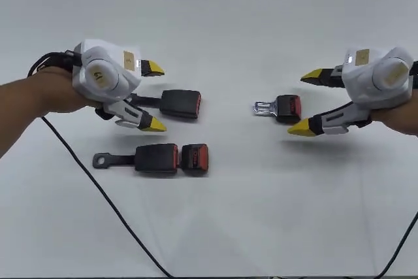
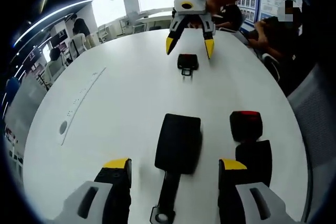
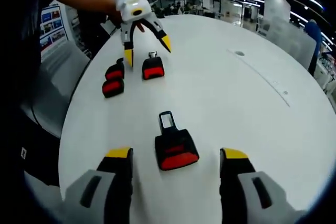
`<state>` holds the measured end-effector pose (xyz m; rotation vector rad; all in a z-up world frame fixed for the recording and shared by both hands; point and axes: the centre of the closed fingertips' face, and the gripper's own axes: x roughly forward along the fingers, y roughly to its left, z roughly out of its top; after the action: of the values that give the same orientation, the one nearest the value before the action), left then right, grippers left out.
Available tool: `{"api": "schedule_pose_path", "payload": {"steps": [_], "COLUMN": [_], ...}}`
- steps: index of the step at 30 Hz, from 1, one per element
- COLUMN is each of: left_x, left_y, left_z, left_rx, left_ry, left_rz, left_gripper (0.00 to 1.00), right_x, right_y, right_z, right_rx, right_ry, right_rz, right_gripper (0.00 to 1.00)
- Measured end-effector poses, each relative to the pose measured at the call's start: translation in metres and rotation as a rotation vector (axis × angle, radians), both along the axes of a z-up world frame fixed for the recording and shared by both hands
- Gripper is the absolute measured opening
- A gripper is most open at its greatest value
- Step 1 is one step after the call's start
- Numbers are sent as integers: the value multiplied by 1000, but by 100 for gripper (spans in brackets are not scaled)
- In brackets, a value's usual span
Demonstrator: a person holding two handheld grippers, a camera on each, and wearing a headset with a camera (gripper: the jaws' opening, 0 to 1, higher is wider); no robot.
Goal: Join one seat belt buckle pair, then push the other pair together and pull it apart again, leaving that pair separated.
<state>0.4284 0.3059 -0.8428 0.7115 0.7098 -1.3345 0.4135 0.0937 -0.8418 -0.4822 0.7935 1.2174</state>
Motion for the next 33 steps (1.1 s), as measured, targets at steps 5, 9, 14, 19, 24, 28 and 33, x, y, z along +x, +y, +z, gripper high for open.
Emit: {"api": "schedule_pose_path", "payload": {"steps": [5,9,14,19,24,28,33], "left_x": [-2,-3,-2,4,-2,2,3], "left_y": [-3,-4,-9,-10,-14,-12,-11], "left_z": [-7,-13,-15,-14,-12,-8,-6], "left_rx": [-12,-13,-34,-48,-55,-58,-62], "left_ry": [29,43,60,58,50,57,53], "left_rz": [-14,-29,-29,-26,-66,-55,-43], "left_gripper": [63,61,57,50,40,36,35], "right_x": [-2,-3,-2,1,0,1,6], "right_y": [-1,-1,1,-2,-5,-3,-1], "right_z": [-7,-10,-13,-11,-11,-12,-14], "right_rx": [-13,-12,-16,-28,-32,-43,-50], "right_ry": [21,34,45,59,59,42,37], "right_rz": [27,46,67,93,116,133,132], "right_gripper": [67,66,61,51,46,39,35]}}
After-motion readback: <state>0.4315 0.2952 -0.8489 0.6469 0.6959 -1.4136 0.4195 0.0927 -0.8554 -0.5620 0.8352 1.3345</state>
